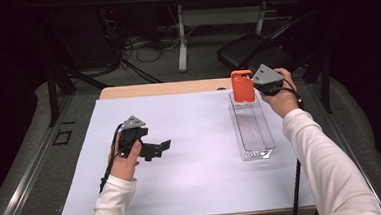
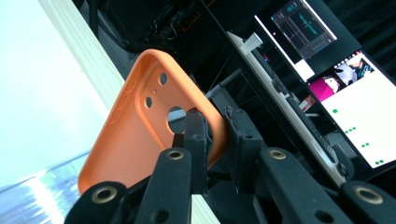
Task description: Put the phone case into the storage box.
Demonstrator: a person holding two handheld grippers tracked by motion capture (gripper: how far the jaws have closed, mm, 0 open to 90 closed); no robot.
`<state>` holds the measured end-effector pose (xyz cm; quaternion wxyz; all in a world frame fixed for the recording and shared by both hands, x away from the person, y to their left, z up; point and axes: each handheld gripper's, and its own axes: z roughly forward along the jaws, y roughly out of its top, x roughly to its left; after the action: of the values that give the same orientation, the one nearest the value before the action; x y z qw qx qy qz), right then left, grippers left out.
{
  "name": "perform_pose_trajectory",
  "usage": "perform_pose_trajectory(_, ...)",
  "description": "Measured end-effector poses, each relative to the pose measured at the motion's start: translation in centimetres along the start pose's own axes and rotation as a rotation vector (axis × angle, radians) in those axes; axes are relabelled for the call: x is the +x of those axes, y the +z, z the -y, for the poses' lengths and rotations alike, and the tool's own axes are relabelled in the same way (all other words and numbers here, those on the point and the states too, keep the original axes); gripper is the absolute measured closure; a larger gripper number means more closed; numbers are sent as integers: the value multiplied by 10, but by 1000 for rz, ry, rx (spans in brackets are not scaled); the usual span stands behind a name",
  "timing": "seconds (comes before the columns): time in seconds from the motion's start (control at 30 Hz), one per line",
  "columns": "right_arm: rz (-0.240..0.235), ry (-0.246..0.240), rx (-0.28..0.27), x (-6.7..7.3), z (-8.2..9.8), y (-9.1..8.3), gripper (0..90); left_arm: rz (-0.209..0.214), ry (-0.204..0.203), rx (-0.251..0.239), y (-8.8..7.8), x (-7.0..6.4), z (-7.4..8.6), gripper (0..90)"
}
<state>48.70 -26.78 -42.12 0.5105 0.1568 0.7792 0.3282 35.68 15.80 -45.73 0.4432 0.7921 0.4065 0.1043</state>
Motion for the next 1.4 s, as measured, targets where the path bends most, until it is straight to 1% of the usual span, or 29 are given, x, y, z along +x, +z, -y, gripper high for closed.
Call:
perform_pose_trajectory(0.17, 22, 9, 7, 4, 8, 12, 800, -1, 4, -10, -2, -1, -1, 6)
perform_pose_trajectory(0.3, 40, 11, 11, 8, 13, 17, 801, -1, 5, -6, -2, -1, -1, 6)
perform_pose_trajectory(0.43, 36, 0, 14, 13, 18, 20, 801, -1, 8, -4, -1, -1, -1, 6)
perform_pose_trajectory(0.57, 40, 10, 16, 19, 24, 23, 801, -2, 6, -7, 0, -1, 0, 6)
perform_pose_trajectory(0.77, 24, -6, 21, 25, 26, 28, 801, 0, 8, 0, 1, -1, 0, 6)
perform_pose_trajectory(0.9, 13, -26, 29, 29, 28, 32, 801, 0, 6, 0, 1, 0, 0, 6)
perform_pose_trajectory(1.13, 42, -36, 48, 26, 33, 36, 793, 3, 7, 2, 2, -1, 0, 6)
perform_pose_trajectory(1.27, 68, -56, 77, 24, 35, 39, 790, 3, 6, 0, 2, -1, 0, 6)
perform_pose_trajectory(1.33, 72, -65, 85, 23, 36, 40, 789, 3, 6, 1, 2, -1, 0, 6)
perform_pose_trajectory(1.4, 76, -70, 97, 22, 35, 42, 785, 11, 9, 10, 1, -1, 0, 6)
